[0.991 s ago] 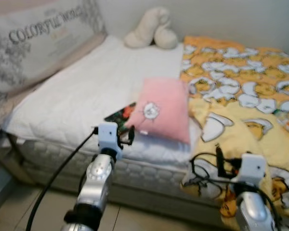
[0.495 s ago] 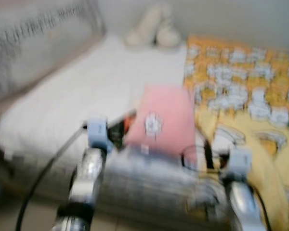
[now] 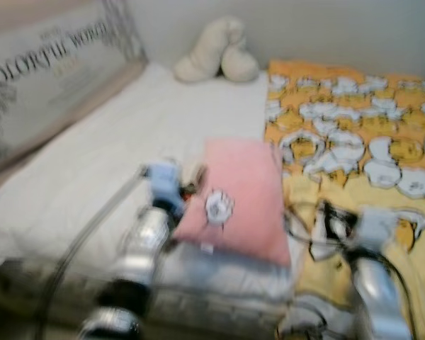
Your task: Clean up the room
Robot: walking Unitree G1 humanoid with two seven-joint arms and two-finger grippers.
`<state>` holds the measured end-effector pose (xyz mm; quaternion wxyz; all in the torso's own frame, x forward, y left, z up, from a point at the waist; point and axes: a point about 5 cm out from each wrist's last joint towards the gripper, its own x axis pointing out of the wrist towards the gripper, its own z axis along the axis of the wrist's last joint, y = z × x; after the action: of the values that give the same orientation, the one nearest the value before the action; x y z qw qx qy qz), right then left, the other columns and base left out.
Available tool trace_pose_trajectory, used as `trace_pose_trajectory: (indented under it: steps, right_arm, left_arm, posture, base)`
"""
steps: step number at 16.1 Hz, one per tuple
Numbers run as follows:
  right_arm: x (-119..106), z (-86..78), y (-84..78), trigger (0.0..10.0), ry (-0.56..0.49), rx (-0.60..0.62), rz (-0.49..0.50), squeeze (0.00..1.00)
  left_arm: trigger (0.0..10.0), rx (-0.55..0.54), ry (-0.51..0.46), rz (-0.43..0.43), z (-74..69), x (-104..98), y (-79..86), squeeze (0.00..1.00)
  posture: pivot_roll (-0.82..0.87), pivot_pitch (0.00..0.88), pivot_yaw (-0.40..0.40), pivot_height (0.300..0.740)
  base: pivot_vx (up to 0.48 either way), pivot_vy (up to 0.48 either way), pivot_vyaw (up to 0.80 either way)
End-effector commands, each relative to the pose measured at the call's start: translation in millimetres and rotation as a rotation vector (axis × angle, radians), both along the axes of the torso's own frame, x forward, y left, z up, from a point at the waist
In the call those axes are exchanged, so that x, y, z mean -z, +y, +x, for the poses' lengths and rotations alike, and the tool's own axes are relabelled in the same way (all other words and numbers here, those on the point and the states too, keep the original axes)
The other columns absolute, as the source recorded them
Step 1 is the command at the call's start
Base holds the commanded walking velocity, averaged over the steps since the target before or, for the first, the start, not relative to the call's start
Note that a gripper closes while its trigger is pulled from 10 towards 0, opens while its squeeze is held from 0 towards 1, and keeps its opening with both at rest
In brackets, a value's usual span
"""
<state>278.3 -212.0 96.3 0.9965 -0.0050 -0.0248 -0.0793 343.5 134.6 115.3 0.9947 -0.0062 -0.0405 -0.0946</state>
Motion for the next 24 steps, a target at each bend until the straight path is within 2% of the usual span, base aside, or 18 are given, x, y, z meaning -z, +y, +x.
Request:
trace_pose_trajectory:
  steps: [1, 2, 3, 5, 6, 8, 9, 11, 14, 16, 18, 20, 22, 23, 24]
  right_arm:
    - [-6.7, 8.7, -8.0, 10.0, 0.005, 0.006, 0.054, 0.00]
    - [-4.8, 17.6, -4.1, 10.0, 0.032, -0.026, 0.153, 0.00]
    - [-4.0, 20.4, -2.3, 10.0, 0.040, -0.033, 0.189, 0.00]
    - [-2.2, 38.6, 11.9, 10.0, 0.073, -0.080, 0.354, 0.00]
    - [-2.6, 42.0, 23.4, 10.0, 0.077, -0.125, 0.494, 0.00]
    - [2.0, 36.1, 33.0, 10.0, 0.079, -0.175, 0.586, 0.00]
    - [5.2, 31.6, 35.3, 10.0, 0.087, -0.176, 0.616, 0.00]
    - [18.1, 22.1, 32.1, 10.0, 0.129, -0.135, 0.609, 0.00]
    - [23.3, 13.6, 16.1, 10.0, 0.123, -0.062, 0.583, 0.00]
    - [25.6, 12.8, 8.9, 10.0, 0.130, -0.042, 0.576, 0.00]
    - [31.1, 18.1, 11.1, 10.0, 0.150, -0.048, 0.581, 0.00]
    - [35.3, 28.3, 24.2, 10.0, 0.187, -0.101, 0.613, 0.00]
    - [38.6, 31.2, 40.7, 10.0, 0.225, -0.168, 0.605, 0.00]
    - [37.0, 33.6, 57.9, 10.0, 0.231, -0.234, 0.620, 0.00]
    - [37.4, 34.9, 66.9, 10.0, 0.239, -0.257, 0.641, 0.00]
  left_arm:
    - [10.0, -0.001, 0.004, -0.003, 11.0, -10.0, -6.8, 0.00]
    - [10.0, 0.015, 0.058, 0.031, 17.6, -8.6, -7.5, 0.00]
    - [10.0, 0.008, 0.089, 0.035, 20.2, -7.2, -6.2, 0.00]
    - [10.0, 0.019, 0.185, -0.041, 34.0, -11.9, 1.2, 0.00]
    - [10.0, 0.072, 0.256, -0.101, 38.1, -12.3, 0.5, 0.00]
    - [10.0, 0.156, 0.335, -0.197, 38.2, -7.8, -6.4, 0.00]
    - [10.0, 0.186, 0.370, -0.192, 36.8, -4.1, -9.8, 0.00]
    - [10.0, 0.209, 0.392, -0.217, 35.8, -1.3, -15.8, 0.00]
    - [10.0, 0.275, 0.365, -0.246, 34.6, -5.8, -21.6, 0.00]
    - [10.0, 0.278, 0.374, -0.197, 32.1, 1.0, -24.8, 0.00]
    - [10.0, 0.258, 0.404, -0.206, 29.4, 9.7, -32.0, 0.00]
    - [10.0, 0.302, 0.464, -0.260, 22.3, 19.3, -51.0, 0.00]
    - [10.0, 0.314, 0.516, -0.305, 14.6, 29.9, -60.9, 0.00]
    - [10.0, 0.335, 0.541, -0.324, 6.0, 38.8, -70.9, 0.00]
    - [10.0, 0.351, 0.556, -0.346, 0.2, 43.5, -78.1, 0.00]
  posture:
    - [0.09, 0.000, 0.047, 0.735]
    - [0.09, 0.000, 0.047, 0.735]
    - [0.09, 0.000, 0.044, 0.735]
    - [0.09, 0.000, 0.032, 0.735]
    - [0.10, 0.000, 0.025, 0.735]
    - [0.11, 0.033, 0.016, 0.735]
    - [0.11, 0.075, 0.011, 0.735]
    - [0.10, 0.129, 0.000, 0.735]
    - [0.09, 0.190, -0.001, 0.735]
    - [0.10, 0.209, 0.002, 0.735]
    - [0.10, 0.225, 0.006, 0.735]
    - [0.10, 0.229, 0.015, 0.735]
    - [0.09, 0.223, 0.024, 0.735]
    - [0.09, 0.221, 0.023, 0.735]
    - [0.10, 0.221, 0.024, 0.735]
  base:
    - [0.480, 0.000, 0.00]
    - [0.000, 0.000, 0.00]
    - [0.000, 0.000, 0.00]
    - [0.000, 0.000, 0.00]
    - [0.000, 0.000, 0.00]
    - [0.000, 0.000, 0.00]
    - [0.000, 0.000, 0.00]
    - [0.000, 0.000, 0.00]
    - [0.000, 0.000, 0.00]
    - [0.000, 0.000, 0.00]
    - [0.000, 0.000, 0.00]
    - [0.000, 0.000, 0.00]
    - [0.000, 0.000, 0.00]
    - [0.000, 0.000, 0.00]
    - [0.000, 0.000, 0.00]
